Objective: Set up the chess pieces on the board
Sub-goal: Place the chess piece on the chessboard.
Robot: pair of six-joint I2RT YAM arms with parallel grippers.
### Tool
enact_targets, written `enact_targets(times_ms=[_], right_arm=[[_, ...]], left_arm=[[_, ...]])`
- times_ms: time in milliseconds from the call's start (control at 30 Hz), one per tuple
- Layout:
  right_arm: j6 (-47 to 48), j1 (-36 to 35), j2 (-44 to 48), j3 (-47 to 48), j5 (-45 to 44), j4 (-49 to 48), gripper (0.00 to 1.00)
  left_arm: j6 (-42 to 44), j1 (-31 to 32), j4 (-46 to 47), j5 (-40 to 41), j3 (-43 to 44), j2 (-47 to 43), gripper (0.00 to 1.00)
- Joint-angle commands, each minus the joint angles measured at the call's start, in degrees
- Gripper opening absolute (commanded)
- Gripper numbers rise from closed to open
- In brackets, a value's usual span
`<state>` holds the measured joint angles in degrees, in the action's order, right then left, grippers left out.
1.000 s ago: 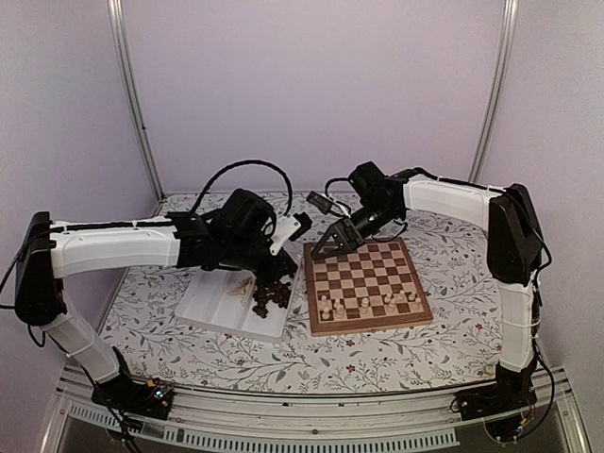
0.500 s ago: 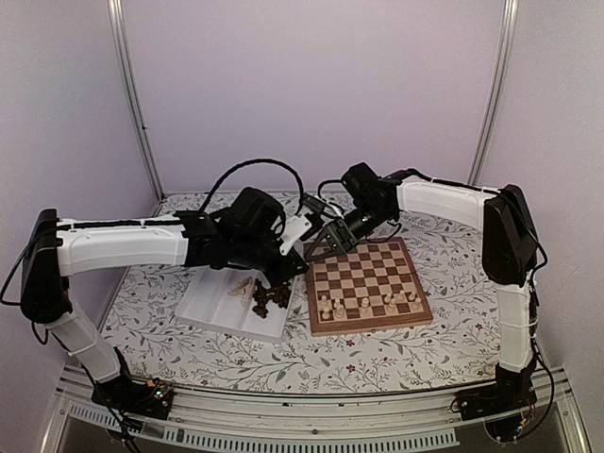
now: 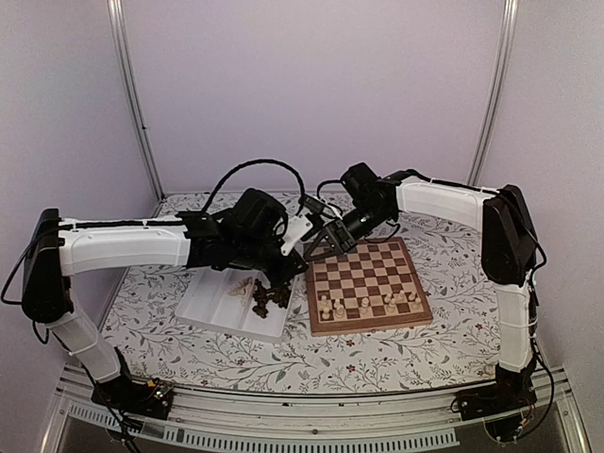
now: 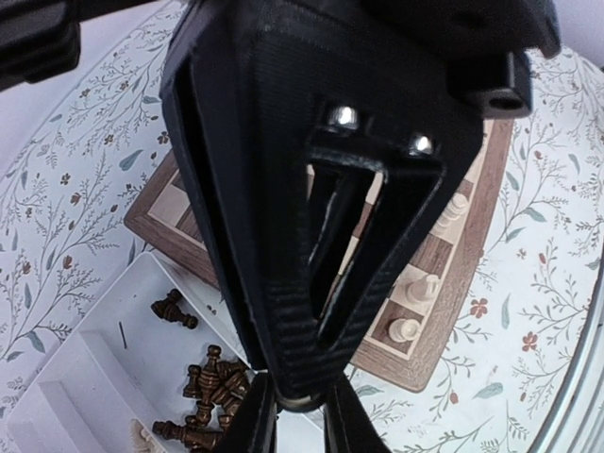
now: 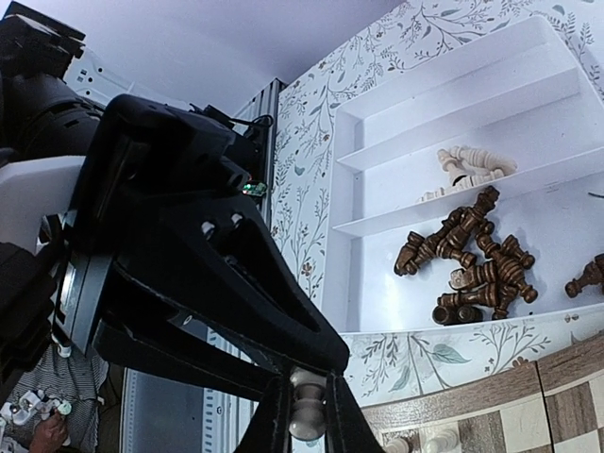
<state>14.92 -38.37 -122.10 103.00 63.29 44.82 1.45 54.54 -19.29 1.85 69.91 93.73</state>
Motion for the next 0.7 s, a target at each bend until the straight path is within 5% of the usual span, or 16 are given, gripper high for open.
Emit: enact_targets(times_ms=[0, 433, 667], right_arm=[[1.0, -0.2, 0.8, -0.1, -4.2, -0.3, 0.08], [15.6, 3.1, 12.7, -10.7, -32.6, 2.1, 0.06], [21.7, 3.1, 15.6, -12.6, -43.0, 8.9, 0.06]], left_arm=[[-0.4, 0.9, 0.0, 5.2, 1.4, 0.9, 0.23], [11.3, -0.2, 7.9, 20.7, -3.7, -9.5, 0.60], [12.0, -5.8, 17.0, 20.4, -8.4, -12.2, 0.61]])
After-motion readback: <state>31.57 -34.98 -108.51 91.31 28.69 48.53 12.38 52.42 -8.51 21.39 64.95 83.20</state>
